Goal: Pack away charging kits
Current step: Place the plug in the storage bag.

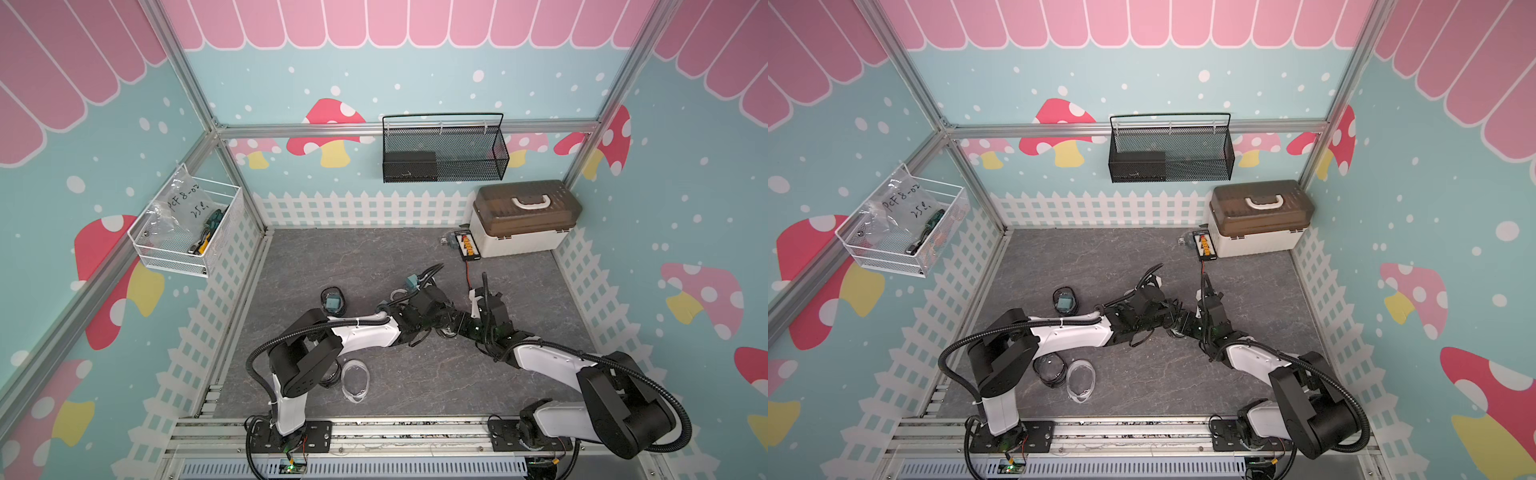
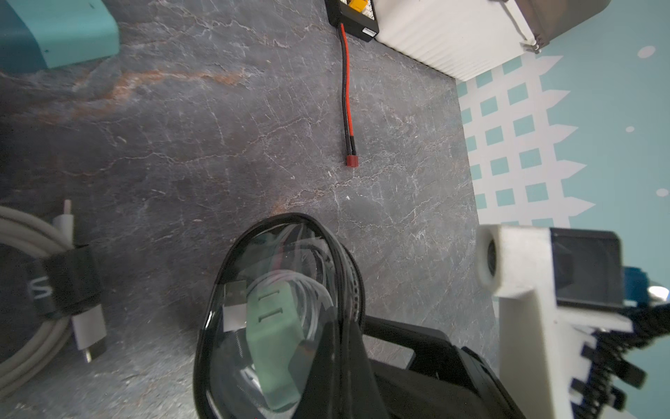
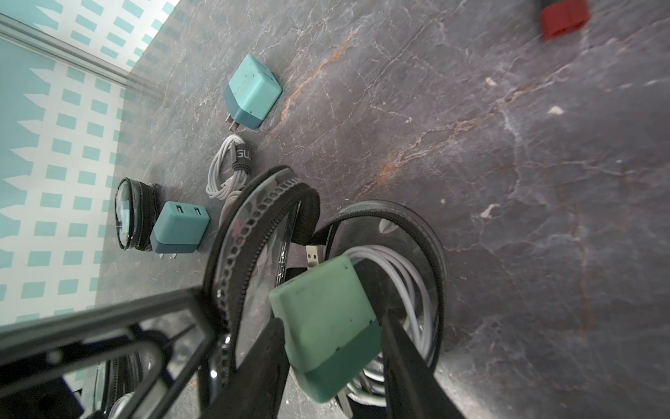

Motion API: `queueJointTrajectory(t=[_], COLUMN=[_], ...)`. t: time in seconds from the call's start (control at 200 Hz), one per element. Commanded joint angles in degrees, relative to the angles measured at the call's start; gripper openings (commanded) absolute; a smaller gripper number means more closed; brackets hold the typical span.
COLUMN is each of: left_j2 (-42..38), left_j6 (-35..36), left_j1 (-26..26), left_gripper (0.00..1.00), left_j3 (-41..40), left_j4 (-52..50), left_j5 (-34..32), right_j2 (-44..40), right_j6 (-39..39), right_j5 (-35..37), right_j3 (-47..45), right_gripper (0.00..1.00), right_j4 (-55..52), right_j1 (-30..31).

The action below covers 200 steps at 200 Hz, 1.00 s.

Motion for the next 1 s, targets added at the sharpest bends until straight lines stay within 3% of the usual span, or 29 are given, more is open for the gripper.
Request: queueJointTrajectory(t=[0.0,0.165,0.575,0.996], left_j2=[0.0,-1.6,-2.1,-1.5], left_j6=[-1.7,-2.0,-2.2,-2.7], left_j1=[0.3,0.3,0.8,1.5], left_gripper=[0.00,0.00,0.00,0.00], left_j3=[-0.3,-2.8,-4.8,-7.6], left_j4=[0.0,1.6,4.9,12.2], left_j5=[-1.4,-1.5,-0.2,4.1], right_j2=[-2.1,-3.9,-2.3,3.5], right_j6=[-2.6,-6.6,-13.4,-17.1], right_j5=[1.4,5.9,0.2,0.7], right_j3=[2.1,3.0,2.7,3.4], right_gripper=[0.40,0.23,0.35,0.35], right_j4=[-3.8,-9.2,-5.7,-1.2], right_j1=[-0.2,-0.2,-0.1,1.0])
